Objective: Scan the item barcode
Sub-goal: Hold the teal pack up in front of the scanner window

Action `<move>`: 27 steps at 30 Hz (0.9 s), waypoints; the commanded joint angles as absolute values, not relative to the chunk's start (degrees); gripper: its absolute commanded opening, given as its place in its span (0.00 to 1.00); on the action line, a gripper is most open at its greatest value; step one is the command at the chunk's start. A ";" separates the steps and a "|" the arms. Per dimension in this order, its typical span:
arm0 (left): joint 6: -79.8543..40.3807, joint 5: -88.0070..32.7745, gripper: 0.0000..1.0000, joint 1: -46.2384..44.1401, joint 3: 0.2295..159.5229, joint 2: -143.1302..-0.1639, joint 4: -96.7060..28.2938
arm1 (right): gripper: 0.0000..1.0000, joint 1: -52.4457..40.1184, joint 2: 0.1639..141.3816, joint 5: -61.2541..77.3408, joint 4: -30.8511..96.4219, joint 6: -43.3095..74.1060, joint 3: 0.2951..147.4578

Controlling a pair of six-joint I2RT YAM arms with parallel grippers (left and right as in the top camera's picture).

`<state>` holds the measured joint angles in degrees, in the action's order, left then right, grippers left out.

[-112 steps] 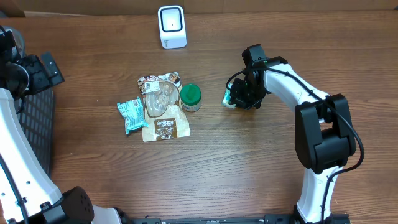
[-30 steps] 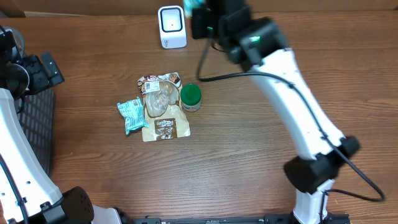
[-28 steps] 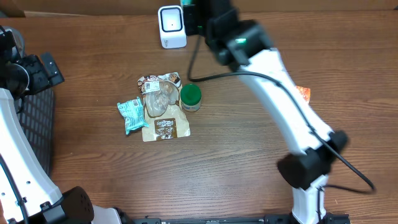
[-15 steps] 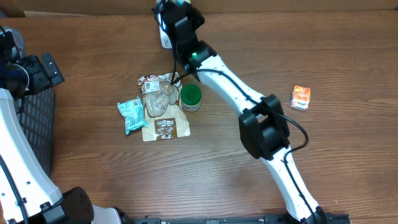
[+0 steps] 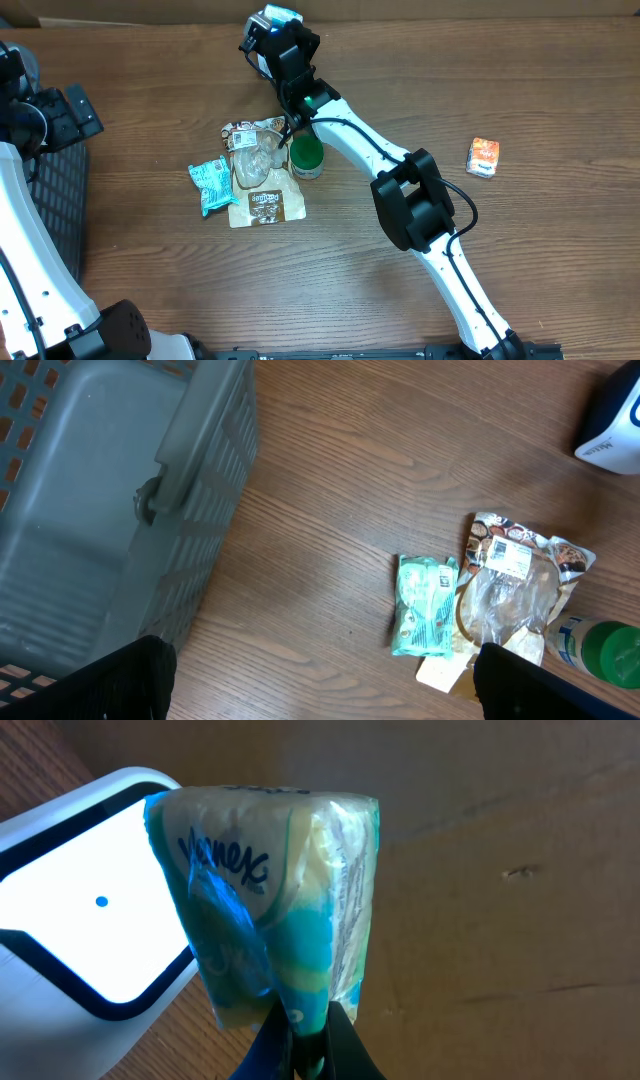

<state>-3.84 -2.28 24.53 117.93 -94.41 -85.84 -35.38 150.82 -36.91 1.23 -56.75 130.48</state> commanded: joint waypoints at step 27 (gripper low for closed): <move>-2.55 -1.93 0.99 24.73 118.98 -94.50 -85.89 | 0.04 -36.12 125.58 -12.40 39.40 -4.08 130.58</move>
